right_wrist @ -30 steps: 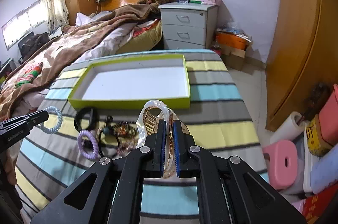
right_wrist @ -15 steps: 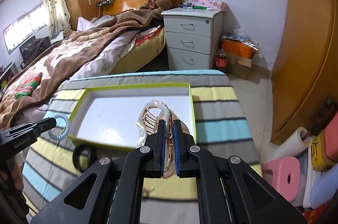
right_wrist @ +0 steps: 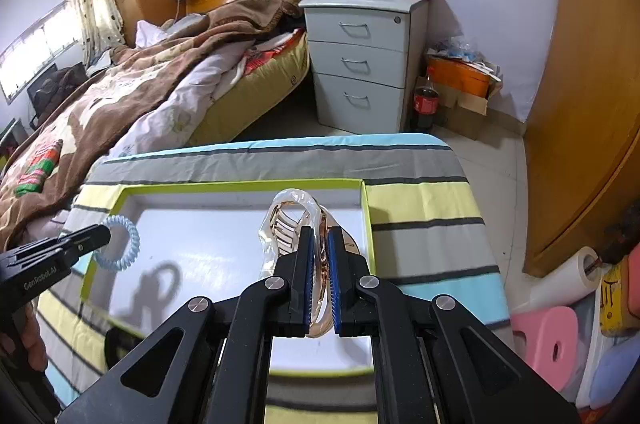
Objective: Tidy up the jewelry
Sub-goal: 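Carry both items into the green box lid and open both grippers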
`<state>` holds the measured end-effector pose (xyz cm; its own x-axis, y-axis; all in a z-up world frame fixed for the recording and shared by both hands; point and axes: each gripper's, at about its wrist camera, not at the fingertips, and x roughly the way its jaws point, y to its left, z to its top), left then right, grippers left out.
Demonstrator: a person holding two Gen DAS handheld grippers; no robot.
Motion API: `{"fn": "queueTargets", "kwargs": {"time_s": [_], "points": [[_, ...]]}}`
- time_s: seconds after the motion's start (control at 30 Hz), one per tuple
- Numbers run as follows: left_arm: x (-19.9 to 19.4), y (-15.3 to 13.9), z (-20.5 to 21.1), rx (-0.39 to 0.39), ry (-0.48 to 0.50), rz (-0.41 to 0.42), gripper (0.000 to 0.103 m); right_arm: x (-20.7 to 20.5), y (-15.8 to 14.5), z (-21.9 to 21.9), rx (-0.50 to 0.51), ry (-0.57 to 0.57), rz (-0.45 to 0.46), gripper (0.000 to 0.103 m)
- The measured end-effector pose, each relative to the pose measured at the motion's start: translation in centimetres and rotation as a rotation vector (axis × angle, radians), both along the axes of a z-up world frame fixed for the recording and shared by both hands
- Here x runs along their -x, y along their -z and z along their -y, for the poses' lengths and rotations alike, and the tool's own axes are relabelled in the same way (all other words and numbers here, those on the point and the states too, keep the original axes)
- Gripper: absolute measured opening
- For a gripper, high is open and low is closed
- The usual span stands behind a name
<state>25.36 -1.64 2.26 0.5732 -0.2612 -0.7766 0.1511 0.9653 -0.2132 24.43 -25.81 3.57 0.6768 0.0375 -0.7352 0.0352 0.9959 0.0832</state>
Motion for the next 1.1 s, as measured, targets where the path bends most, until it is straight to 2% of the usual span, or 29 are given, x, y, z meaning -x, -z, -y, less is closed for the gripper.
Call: {"fn": "queueTargets", "kwargs": {"time_s": [0.2, 0.4, 0.83, 1.1], "points": [[-2.4, 1.4, 0.6, 0.004, -0.005, -0.029, 0.01, -2.2, 1.1, 0.4, -0.012, 0.004, -0.02, 0.007], [-3.7, 2.5, 0.9, -0.026, -0.01, -0.039, 0.01, -3.1, 2.2, 0.7, -0.016, 0.002, -0.042, 0.007], [-4.7, 4.6, 0.8, -0.043, -0.029, -0.098, 0.01, -3.5, 3.0, 0.8, 0.005, -0.007, -0.035, 0.008], [-4.7, 4.8, 1.0, -0.043, -0.017, -0.099, 0.011, -3.5, 3.4, 0.9, 0.021, 0.006, -0.04, 0.01]]}}
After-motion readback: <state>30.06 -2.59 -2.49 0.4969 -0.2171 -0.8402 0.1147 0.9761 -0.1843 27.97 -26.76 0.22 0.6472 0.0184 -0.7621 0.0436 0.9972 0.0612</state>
